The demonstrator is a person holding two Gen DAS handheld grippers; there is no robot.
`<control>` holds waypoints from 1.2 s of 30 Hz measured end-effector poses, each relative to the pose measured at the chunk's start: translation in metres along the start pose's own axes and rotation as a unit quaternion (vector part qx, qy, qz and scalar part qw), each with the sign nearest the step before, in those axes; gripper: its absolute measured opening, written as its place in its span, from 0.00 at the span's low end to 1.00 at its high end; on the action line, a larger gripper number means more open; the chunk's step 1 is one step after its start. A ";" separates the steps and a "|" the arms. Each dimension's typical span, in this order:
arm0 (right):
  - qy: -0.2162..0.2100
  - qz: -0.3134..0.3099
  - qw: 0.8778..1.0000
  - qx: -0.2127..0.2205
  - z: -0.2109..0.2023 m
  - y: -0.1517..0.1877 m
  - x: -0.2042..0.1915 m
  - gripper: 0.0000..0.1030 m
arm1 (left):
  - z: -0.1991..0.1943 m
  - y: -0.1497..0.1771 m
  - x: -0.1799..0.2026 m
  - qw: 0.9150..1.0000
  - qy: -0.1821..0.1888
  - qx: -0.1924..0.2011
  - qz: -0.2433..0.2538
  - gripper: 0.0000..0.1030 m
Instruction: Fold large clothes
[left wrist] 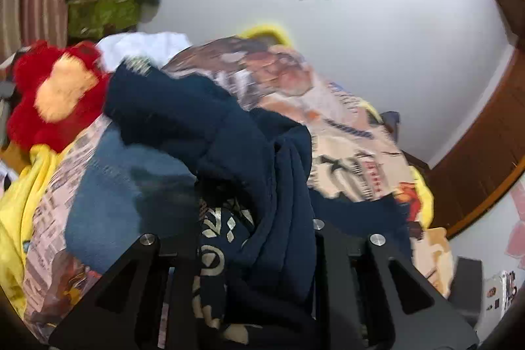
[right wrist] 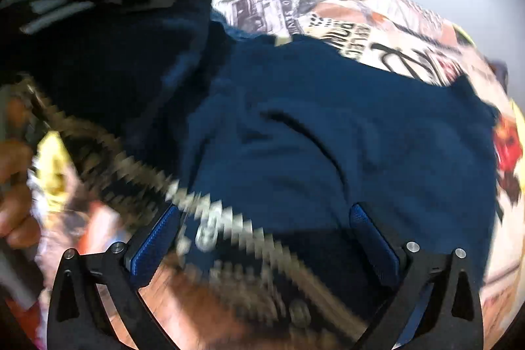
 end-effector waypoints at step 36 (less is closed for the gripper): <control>0.162 0.137 0.973 0.087 -0.200 0.150 0.174 1.00 | -0.040 0.140 0.208 0.936 0.116 -0.140 0.302 0.82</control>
Point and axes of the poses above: each gripper's, at about its wrist camera, not at the fingertips, and z roughly the way its jaws point, x to its right, y to its underside, the point moved 2 cm from there along z, roughly the way its jaws point, and after that the axes turned 9 degrees about y, right-handed, at the moved point
